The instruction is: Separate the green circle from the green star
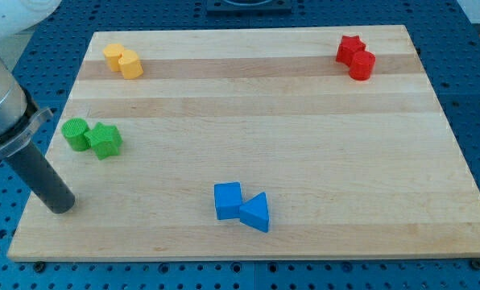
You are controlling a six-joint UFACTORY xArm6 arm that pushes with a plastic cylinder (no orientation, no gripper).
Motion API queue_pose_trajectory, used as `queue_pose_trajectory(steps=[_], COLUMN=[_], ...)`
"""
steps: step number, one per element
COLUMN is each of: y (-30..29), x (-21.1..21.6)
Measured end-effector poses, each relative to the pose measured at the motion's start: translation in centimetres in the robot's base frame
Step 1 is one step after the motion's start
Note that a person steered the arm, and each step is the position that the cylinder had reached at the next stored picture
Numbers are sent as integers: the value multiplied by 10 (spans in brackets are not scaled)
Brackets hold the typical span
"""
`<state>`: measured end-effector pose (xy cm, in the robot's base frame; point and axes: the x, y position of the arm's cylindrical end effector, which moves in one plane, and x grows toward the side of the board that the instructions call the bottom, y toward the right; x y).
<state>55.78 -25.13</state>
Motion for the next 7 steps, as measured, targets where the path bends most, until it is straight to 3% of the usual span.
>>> queue_pose_trajectory(steps=[2, 3, 7], y=[-28, -32, -2], x=[-1, -47, -104])
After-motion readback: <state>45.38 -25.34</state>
